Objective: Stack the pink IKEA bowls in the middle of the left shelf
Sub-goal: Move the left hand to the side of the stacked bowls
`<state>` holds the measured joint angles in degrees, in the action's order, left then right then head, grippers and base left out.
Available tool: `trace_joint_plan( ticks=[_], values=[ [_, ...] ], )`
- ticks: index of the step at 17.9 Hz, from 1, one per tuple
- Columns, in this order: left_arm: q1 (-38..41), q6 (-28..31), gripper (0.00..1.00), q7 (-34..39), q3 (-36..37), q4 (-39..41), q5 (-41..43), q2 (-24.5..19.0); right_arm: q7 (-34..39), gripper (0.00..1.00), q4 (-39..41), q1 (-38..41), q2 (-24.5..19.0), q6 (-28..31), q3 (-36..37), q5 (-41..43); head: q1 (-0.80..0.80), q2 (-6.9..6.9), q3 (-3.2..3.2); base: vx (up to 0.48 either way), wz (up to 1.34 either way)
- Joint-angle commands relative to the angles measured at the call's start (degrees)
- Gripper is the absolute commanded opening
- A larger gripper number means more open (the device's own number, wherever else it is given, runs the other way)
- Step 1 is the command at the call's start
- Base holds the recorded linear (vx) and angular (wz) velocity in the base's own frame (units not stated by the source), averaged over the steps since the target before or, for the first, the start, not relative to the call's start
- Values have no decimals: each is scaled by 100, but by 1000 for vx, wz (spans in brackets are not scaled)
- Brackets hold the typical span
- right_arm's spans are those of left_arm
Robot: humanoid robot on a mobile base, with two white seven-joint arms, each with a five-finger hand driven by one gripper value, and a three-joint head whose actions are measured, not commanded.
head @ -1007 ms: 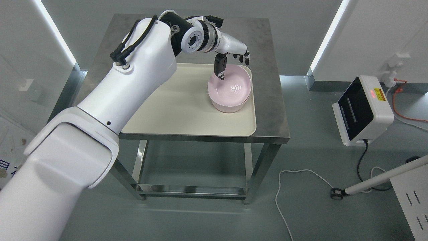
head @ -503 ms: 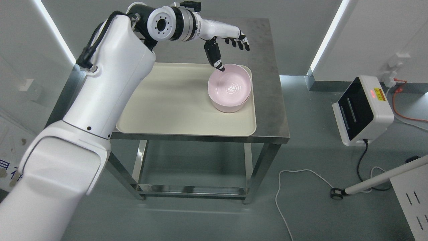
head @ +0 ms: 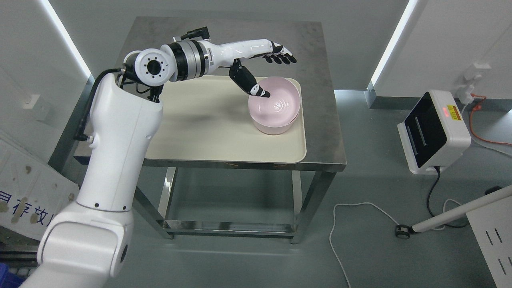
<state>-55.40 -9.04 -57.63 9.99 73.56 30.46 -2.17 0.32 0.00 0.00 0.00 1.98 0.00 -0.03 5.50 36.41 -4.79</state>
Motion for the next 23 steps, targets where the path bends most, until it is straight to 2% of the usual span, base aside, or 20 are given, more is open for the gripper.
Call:
trace_joint_plan(
  ticks=[1, 3, 5, 9, 11, 16, 23],
  values=[
    [1276, -973, 71, -38, -1105, 2022, -128, -38, 3, 100, 193, 167, 100, -5, 62, 3, 0, 0, 0, 0, 0],
    [1645, -1686, 71, -3, -563, 2013, -93, -99, 3, 100, 193, 167, 100, 4, 70, 3, 0, 0, 0, 0, 0],
    [1805, -1759, 67, 76, 105, 1987, 134, -108, 3, 100, 193, 167, 100, -5, 62, 3, 0, 0, 0, 0, 0],
    [1770, -1733, 67, 515, 591, 1593, 1398, 117, 3, 100, 193, 167, 100, -5, 62, 3, 0, 0, 0, 0, 0],
    [1709, -1514, 67, 577, 574, 1451, 1884, 117, 3, 100, 193, 167, 100, 4, 62, 3, 0, 0, 0, 0, 0],
    [1445, -390, 67, 937, 486, 1390, 1929, 117, 3, 100, 193, 167, 100, -5, 62, 3, 0, 1, 0, 0, 0],
    [1445, -291, 65, 850, 652, 1381, 1973, 117, 3, 100, 193, 167, 100, -5, 62, 3, 0, 1, 0, 0, 0]
  ],
)
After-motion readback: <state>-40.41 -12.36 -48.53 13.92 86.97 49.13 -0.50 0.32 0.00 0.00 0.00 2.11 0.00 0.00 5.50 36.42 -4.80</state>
